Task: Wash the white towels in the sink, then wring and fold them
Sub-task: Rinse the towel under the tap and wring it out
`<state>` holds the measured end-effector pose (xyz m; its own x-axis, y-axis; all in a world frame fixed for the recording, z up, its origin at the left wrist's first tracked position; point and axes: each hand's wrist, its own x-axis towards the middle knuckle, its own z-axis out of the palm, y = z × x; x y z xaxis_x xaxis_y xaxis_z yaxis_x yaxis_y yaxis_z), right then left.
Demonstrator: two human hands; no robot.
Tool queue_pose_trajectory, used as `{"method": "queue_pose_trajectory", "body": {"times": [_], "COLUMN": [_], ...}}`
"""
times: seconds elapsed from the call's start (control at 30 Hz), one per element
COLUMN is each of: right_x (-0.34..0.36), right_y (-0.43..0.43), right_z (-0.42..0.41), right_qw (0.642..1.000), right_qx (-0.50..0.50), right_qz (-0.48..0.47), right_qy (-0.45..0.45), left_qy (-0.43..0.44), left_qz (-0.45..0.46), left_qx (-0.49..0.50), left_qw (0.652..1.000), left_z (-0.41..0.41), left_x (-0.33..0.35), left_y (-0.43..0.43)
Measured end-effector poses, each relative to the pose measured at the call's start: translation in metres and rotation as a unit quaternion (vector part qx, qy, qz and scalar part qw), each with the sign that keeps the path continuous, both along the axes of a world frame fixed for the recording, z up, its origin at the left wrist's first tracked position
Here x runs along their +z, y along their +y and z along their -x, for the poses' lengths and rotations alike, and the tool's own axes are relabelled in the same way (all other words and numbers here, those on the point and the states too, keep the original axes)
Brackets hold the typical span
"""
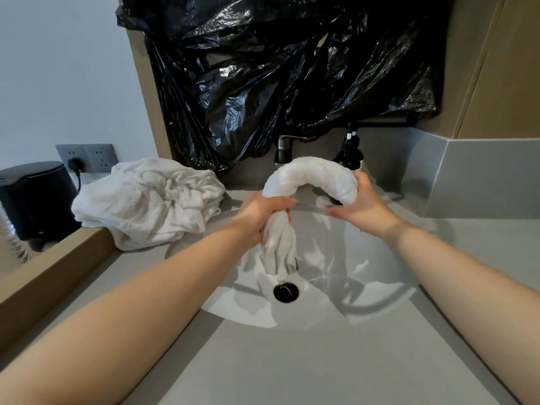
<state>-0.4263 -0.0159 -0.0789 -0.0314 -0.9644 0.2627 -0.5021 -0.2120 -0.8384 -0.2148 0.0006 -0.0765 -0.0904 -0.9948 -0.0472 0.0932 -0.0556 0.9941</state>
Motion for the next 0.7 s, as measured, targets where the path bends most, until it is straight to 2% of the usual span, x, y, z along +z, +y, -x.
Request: {"method": "queue_pose_trajectory", "body": {"times": [0.03, 0.07, 0.1, 0.13, 0.17, 0.23, 0.3, 0.37, 0.47, 0.5, 0.6, 0.7], "right_x": [0.005, 0.007, 0.004, -0.001, -0.007, -0.018, -0.024, -0.019, -0.009, -0.008, -0.004, -0.008], "right_y": [0.003, 0.005, 0.005, 0.005, 0.005, 0.014, 0.02, 0.024, 0.03, 0.031, 0.038, 0.036], "right_z": [0.004, 0.008, 0.012, 0.013, 0.012, -0.003, -0.021, -0.034, -0.041, -0.042, -0.05, -0.062], "right_qw": [0.987, 0.948, 0.897, 0.86, 0.846, 0.848, 0.836, 0.825, 0.796, 0.816, 0.93, 0.98], "right_qx": [0.054, 0.106, 0.152, 0.182, 0.203, 0.265, 0.328, 0.362, 0.362, 0.338, 0.207, 0.075], "right_qz": [-0.034, -0.083, -0.134, -0.182, -0.22, -0.27, -0.287, -0.289, -0.314, -0.309, -0.252, -0.172], "right_qy": [-0.147, -0.289, -0.394, -0.441, -0.441, -0.372, -0.333, -0.324, -0.37, -0.353, -0.17, -0.063], "left_qy": [0.005, 0.011, 0.018, 0.028, 0.04, 0.067, 0.095, 0.102, 0.048, 0.03, 0.003, -0.002], "left_qz": [0.019, 0.035, 0.048, 0.06, 0.069, 0.083, 0.091, 0.102, 0.127, 0.128, 0.114, 0.093], "left_qx": [0.004, 0.011, 0.022, 0.037, 0.052, 0.068, 0.068, 0.069, 0.089, 0.095, 0.115, 0.148], "left_qw": [1.0, 0.999, 0.998, 0.997, 0.995, 0.992, 0.989, 0.987, 0.987, 0.987, 0.987, 0.985], "left_z": [0.001, 0.002, 0.004, 0.006, 0.008, 0.016, 0.025, 0.034, 0.042, 0.043, 0.046, 0.049], "left_x": [0.006, 0.011, 0.015, 0.019, 0.023, 0.029, 0.035, 0.04, 0.046, 0.046, 0.039, 0.03], "left_y": [0.001, 0.001, 0.001, 0.0, -0.001, -0.001, 0.0, 0.002, 0.003, 0.003, 0.001, -0.002]}}
